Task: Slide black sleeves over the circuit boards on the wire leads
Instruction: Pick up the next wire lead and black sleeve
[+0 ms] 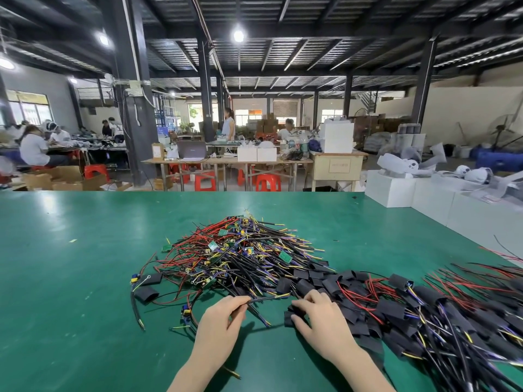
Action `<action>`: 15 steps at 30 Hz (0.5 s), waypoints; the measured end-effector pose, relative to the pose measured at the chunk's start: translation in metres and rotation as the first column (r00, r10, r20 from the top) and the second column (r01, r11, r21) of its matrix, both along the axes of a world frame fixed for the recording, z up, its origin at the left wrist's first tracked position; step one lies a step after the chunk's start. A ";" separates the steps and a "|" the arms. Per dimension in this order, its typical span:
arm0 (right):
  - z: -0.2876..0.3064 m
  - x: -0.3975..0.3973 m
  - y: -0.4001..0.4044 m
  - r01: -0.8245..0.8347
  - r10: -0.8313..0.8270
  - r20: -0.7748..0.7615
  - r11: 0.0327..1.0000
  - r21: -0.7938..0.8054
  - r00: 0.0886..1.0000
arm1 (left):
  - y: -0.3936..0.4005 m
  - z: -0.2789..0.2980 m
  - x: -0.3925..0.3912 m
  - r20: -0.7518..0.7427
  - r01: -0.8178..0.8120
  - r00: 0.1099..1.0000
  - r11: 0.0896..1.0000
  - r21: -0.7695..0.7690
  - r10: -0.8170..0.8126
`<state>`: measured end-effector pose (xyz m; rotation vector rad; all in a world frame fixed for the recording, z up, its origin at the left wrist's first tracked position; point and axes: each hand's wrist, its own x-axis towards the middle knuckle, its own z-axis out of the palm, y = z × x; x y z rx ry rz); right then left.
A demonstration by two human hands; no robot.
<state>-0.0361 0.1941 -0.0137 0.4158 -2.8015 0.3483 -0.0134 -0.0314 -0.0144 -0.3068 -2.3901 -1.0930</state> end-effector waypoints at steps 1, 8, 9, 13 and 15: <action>0.000 0.000 0.000 -0.002 0.002 0.003 1.000 -0.010 1.000 | 0.000 0.000 0.000 0.001 0.001 1.000 1.000 0.000 -0.001; 0.005 0.000 0.003 -0.018 0.018 -0.001 0.999 -0.042 1.000 | 0.000 0.000 0.000 -0.010 0.003 1.000 1.000 -0.008 -0.003; 0.007 0.000 0.003 -0.018 0.018 -0.009 0.999 -0.030 1.000 | 0.000 -0.001 -0.001 -0.015 0.005 1.000 1.000 -0.007 -0.005; 0.008 0.000 0.006 -0.004 0.002 -0.041 0.999 -0.044 0.999 | 0.000 -0.002 -0.001 -0.029 0.005 1.000 1.000 -0.001 -0.005; 0.008 0.000 0.007 0.003 -0.010 -0.056 0.992 -0.125 0.998 | 0.000 -0.002 -0.001 -0.031 0.005 1.000 1.000 -0.004 -0.005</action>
